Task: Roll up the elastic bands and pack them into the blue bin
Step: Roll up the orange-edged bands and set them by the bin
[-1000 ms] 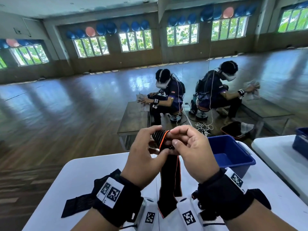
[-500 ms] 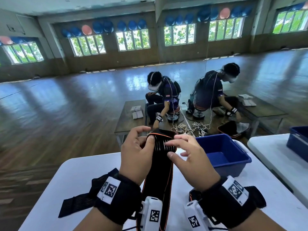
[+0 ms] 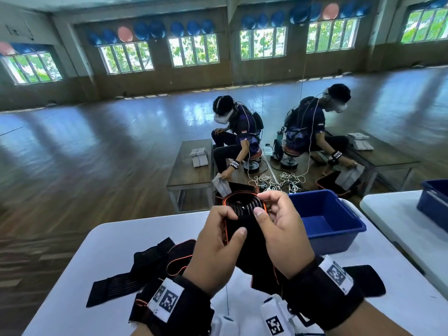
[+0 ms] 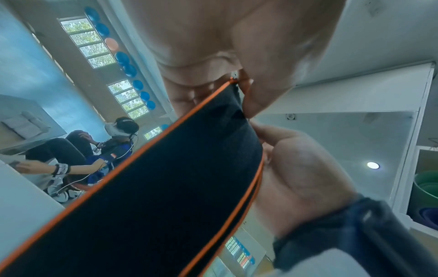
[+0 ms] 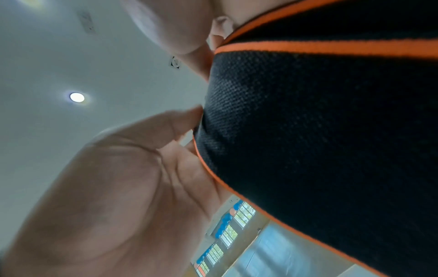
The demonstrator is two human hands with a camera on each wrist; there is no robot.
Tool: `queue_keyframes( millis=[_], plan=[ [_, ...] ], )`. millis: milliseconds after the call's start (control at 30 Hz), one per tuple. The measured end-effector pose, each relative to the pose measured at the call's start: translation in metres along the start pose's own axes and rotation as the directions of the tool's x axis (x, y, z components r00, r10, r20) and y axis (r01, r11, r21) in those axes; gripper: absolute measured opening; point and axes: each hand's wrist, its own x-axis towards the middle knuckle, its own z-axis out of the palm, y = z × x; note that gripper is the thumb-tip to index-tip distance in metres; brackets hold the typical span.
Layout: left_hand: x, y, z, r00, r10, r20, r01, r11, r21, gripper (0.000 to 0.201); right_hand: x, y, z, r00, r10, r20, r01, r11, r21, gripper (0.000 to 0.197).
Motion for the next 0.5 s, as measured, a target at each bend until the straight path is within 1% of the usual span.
queue_keyframes(
  millis=[100,167,233,367,433,500],
  plan=[
    [-0.006,-0.001,0.008,1.000,0.022,0.016,-0.022,0.999,0.028,0.025,-0.003,0.003,0.007,1.000,-0.011,-0.008,0.011,1.000,0.028,0.021],
    [-0.007,0.003,0.014,1.000,0.027,-0.001,-0.027,0.999,0.036,0.034,-0.004,0.003,0.012,1.000,0.002,-0.003,-0.002,0.996,0.092,0.022],
    [-0.008,0.003,0.015,1.000,0.012,-0.006,-0.012,0.999,0.031,0.044,-0.003,0.003,0.013,0.999,0.040,0.013,-0.042,0.986,0.163,0.023],
    [-0.005,-0.003,0.010,0.999,-0.047,-0.007,0.047,0.999,0.001,0.061,-0.003,0.003,0.011,0.996,0.080,0.037,-0.086,0.977,0.195,0.032],
    [-0.002,-0.005,0.009,0.997,-0.069,-0.018,0.068,0.997,-0.024,0.065,-0.006,0.005,0.009,0.995,0.099,0.018,-0.101,0.975,0.198,0.040],
    [0.001,-0.006,0.008,0.995,-0.100,-0.025,0.099,0.994,-0.050,0.065,-0.012,0.009,0.007,0.995,0.104,-0.003,-0.101,0.975,0.196,0.043]
  ],
)
